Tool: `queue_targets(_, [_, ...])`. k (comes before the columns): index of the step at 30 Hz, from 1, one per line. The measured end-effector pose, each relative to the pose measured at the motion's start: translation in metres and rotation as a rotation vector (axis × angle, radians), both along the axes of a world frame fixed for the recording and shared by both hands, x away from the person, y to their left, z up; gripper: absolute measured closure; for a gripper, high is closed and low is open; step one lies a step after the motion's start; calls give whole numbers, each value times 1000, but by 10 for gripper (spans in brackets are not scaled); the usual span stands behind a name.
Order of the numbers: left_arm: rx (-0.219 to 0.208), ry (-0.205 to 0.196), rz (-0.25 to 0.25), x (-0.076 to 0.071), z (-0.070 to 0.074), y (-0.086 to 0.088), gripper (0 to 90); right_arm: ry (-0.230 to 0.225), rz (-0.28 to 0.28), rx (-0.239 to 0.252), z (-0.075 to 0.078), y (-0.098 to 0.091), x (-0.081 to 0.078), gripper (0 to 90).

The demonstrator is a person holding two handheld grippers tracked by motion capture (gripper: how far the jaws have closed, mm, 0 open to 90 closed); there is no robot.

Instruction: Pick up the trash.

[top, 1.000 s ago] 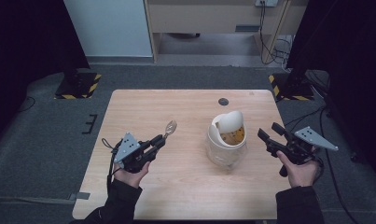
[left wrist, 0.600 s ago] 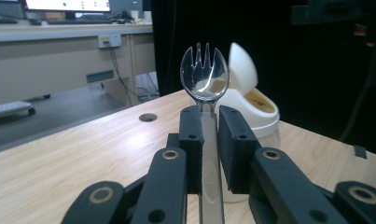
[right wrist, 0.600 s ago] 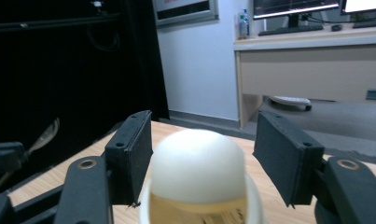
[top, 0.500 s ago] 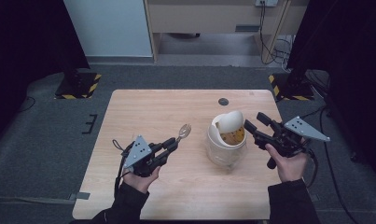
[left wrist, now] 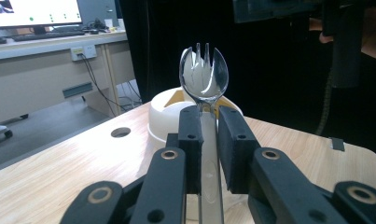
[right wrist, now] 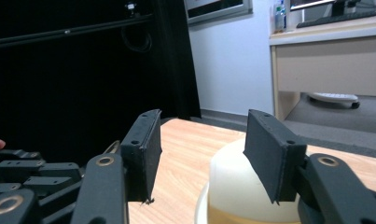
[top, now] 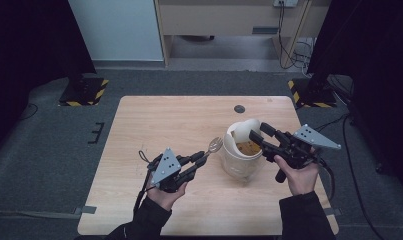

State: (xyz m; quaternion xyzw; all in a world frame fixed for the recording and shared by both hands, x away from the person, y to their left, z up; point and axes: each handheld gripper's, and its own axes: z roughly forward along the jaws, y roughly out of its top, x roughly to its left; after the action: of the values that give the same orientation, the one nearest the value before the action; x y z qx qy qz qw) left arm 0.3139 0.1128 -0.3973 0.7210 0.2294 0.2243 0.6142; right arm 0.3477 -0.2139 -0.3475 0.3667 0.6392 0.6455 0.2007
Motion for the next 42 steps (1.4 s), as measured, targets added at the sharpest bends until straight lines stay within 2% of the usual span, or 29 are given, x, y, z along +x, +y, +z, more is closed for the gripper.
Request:
queue_targets(6, [-9, 0, -6, 3, 0, -11, 797, 29, 51, 21, -2, 6, -1, 502])
queue_targets(10, [-10, -10, -18, 3, 1, -21, 797, 41, 82, 16, -3, 12, -2, 517])
queue_targets(16, [-4, -26, -26, 3, 2, -31, 797, 63, 122, 36, -3, 21, -2, 560])
queue_targets(24, [-20, -45, -26, 2, 4, -37, 797, 95, 162, 44, -8, 28, -2, 616])
queue_targets(29, [-28, -74, -26, -1, 5, -40, 797, 124, 187, 41, -10, 31, -1, 651])
queue_targets(31, [-28, -78, -23, -1, 5, -41, 797, 140, 210, 47, -11, 34, -1, 697])
queue_targets(36, [-23, -77, -19, -1, 4, -42, 796, 149, 226, 66, -12, 35, -1, 764])
queue_targets(37, [-20, -75, -19, -1, 4, -42, 798, 155, 239, 77, -12, 35, 0, 824])
queue_targets(42, [-26, -64, -22, -1, 0, -41, 767, 135, 239, 83, -12, 35, -1, 855])
